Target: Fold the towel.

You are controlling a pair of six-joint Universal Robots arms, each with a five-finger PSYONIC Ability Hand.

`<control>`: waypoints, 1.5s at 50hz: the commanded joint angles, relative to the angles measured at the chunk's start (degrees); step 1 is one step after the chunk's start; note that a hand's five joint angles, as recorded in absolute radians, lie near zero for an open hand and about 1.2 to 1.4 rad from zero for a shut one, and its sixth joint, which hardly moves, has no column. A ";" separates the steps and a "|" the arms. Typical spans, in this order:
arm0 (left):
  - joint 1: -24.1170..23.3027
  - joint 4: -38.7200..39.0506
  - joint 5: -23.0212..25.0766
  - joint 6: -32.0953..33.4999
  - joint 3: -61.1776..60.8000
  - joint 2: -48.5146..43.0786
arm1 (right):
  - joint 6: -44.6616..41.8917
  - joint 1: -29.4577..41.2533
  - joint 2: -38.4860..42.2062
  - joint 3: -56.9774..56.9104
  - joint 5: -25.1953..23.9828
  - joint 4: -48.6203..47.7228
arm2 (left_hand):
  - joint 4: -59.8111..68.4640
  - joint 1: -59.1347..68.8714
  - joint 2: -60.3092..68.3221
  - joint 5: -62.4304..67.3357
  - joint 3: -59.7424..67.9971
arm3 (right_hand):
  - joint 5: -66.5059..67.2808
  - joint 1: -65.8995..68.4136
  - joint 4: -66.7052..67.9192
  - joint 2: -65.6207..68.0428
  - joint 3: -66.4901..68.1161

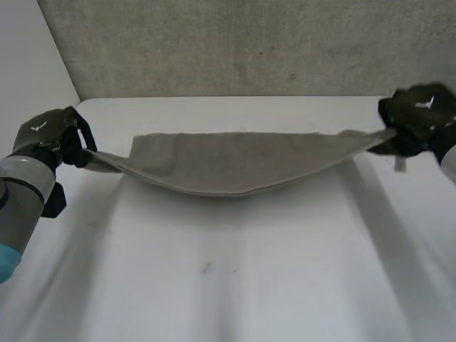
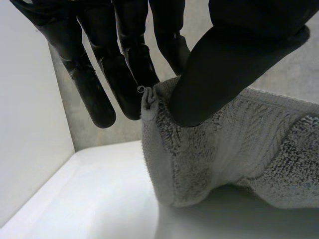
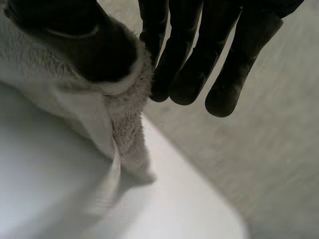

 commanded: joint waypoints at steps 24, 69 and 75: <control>-1.03 -1.24 0.09 0.25 -2.35 -0.61 | -17.46 -0.60 12.75 2.38 0.81 7.82 | 10.13 10.97 10.18 10.75 10.27 | 3.30 3.01 3.03 3.49 3.25; -0.32 -5.99 6.68 6.75 -3.95 -0.66 | -26.33 -10.80 10.19 -10.72 -11.85 35.88 | 10.13 10.97 10.18 10.75 10.27 | 3.30 3.01 3.03 3.49 3.25; -0.76 -5.81 5.98 6.66 4.42 -11.25 | -25.10 -4.38 22.67 -21.53 -3.24 29.73 | 10.13 10.97 10.18 10.75 10.27 | 3.30 3.01 3.03 3.49 3.25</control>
